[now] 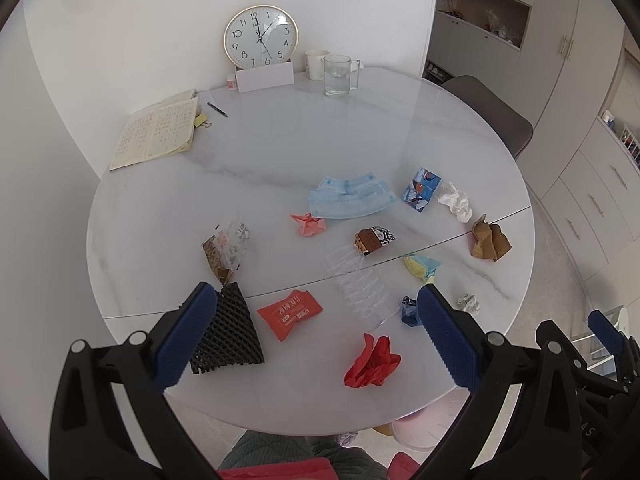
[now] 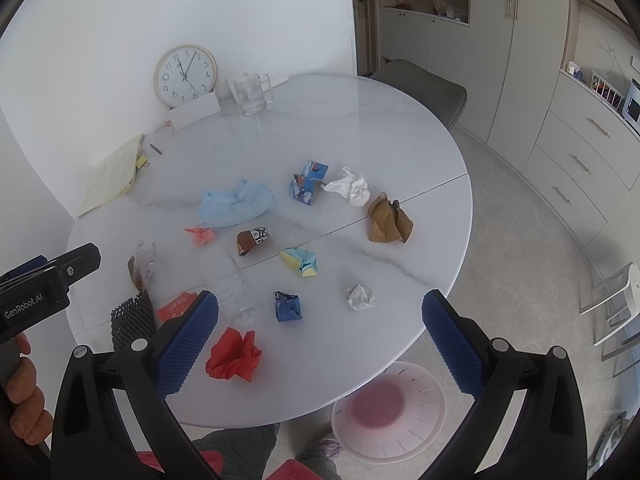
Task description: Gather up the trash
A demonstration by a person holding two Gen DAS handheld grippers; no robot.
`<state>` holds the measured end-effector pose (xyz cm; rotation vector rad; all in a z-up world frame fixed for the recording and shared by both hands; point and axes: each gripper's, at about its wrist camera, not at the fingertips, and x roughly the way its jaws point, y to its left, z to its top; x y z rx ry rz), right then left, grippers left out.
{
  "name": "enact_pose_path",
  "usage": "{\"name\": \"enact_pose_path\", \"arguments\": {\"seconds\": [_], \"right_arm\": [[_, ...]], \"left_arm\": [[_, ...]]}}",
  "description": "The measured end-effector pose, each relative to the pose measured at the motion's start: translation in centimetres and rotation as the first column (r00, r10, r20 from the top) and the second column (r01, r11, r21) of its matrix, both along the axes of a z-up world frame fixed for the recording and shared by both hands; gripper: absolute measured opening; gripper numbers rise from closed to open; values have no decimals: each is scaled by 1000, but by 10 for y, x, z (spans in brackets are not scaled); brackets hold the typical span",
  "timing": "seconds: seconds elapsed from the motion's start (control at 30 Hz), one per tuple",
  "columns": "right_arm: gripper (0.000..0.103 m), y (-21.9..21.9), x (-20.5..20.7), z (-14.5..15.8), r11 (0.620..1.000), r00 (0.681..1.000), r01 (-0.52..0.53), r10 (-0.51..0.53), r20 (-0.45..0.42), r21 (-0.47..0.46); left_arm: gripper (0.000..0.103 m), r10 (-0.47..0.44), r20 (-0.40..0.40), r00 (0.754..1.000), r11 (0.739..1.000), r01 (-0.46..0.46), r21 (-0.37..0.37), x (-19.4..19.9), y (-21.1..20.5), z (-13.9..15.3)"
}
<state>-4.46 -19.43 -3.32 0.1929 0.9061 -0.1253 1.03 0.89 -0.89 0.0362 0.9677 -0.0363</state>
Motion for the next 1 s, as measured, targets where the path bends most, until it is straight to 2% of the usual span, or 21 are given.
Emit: {"name": "enact_pose_path", "arguments": {"seconds": [1.0], "right_arm": [[101,0,-7,-3,1000,1000,2,-2,-18,-2]], "left_arm": [[96,4,-13,1000,1000,-4,-4,-2,3,-5]]}}
